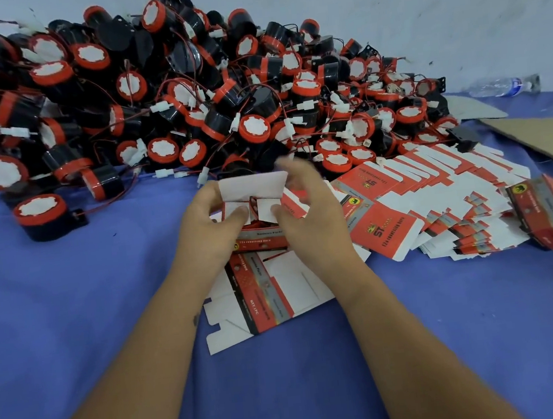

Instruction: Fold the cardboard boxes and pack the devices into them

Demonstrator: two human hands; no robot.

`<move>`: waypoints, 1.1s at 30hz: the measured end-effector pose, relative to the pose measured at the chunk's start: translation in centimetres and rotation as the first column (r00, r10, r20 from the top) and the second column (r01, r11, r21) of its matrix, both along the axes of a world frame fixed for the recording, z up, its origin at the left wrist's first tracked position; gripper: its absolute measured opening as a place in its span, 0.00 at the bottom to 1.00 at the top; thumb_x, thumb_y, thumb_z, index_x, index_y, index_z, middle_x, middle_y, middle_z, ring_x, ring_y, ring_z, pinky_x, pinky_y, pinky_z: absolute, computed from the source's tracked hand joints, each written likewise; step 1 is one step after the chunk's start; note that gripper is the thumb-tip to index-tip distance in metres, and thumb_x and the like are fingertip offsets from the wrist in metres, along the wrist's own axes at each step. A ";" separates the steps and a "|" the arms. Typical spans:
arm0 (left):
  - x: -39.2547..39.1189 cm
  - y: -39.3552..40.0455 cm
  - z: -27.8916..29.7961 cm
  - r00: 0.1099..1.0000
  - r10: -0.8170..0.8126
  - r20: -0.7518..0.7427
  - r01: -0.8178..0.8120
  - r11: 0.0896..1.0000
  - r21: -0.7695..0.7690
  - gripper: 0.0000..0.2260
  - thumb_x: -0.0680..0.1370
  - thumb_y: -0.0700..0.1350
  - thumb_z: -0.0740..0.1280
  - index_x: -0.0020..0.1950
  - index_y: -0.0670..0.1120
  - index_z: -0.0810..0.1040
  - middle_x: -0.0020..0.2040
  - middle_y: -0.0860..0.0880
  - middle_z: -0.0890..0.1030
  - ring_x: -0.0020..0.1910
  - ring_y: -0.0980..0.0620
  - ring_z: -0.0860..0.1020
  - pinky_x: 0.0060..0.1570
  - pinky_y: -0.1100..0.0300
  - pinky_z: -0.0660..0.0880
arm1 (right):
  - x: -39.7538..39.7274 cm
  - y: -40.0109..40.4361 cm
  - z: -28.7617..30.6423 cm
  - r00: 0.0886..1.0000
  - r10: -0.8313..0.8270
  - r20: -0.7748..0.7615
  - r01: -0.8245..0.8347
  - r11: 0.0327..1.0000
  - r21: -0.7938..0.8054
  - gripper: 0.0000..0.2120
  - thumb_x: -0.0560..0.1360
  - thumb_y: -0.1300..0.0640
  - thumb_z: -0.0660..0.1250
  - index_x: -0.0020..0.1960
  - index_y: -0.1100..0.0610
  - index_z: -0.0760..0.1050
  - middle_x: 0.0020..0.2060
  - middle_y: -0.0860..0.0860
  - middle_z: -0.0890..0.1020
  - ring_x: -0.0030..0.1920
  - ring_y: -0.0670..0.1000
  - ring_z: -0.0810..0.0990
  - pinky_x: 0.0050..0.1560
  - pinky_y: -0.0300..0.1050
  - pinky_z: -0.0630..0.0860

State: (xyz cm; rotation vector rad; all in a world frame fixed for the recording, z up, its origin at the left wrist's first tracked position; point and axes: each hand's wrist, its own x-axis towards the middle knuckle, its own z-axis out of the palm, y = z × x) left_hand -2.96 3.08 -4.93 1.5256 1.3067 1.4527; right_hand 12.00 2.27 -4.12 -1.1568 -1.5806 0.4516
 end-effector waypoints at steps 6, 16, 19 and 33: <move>-1.2 0.0 0.7 0.992 0.012 -0.123 -0.008 0.999 0.038 0.10 0.79 0.36 0.68 0.49 0.51 0.82 0.51 0.57 0.81 0.48 0.59 0.79 0.42 0.70 0.74 | 1.0 -0.1 -0.4 1.000 -0.010 0.006 0.010 0.998 -0.055 0.18 0.73 0.68 0.57 0.50 0.59 0.85 0.47 0.45 0.81 0.55 0.51 0.79 0.61 0.50 0.76; -3.1 -0.5 0.2 0.883 -0.098 -0.460 0.125 0.992 0.029 0.19 0.78 0.46 0.71 0.69 0.51 0.77 0.68 0.62 0.71 0.69 0.59 0.66 0.66 0.62 0.64 | 1.4 -0.3 -0.1 0.976 0.062 0.210 -0.045 0.995 -0.086 0.11 0.73 0.60 0.70 0.55 0.56 0.81 0.50 0.41 0.77 0.57 0.45 0.75 0.59 0.32 0.69; -2.9 -0.1 0.1 0.898 -0.045 -0.438 0.084 0.994 0.070 0.16 0.78 0.45 0.71 0.66 0.52 0.79 0.66 0.63 0.73 0.66 0.64 0.69 0.61 0.73 0.66 | 1.6 -0.1 -0.3 0.968 0.072 0.239 -0.054 0.995 -0.078 0.13 0.73 0.60 0.72 0.57 0.54 0.81 0.50 0.40 0.76 0.56 0.41 0.73 0.55 0.21 0.63; -2.7 -0.4 0.1 0.990 -0.125 -0.066 0.128 0.991 0.041 0.12 0.76 0.38 0.72 0.56 0.53 0.83 0.62 0.54 0.81 0.61 0.59 0.79 0.61 0.51 0.78 | 0.8 0.0 -0.1 0.974 0.020 0.227 -0.019 1.000 -0.006 0.10 0.77 0.56 0.69 0.58 0.56 0.80 0.53 0.49 0.82 0.49 0.53 0.81 0.51 0.56 0.78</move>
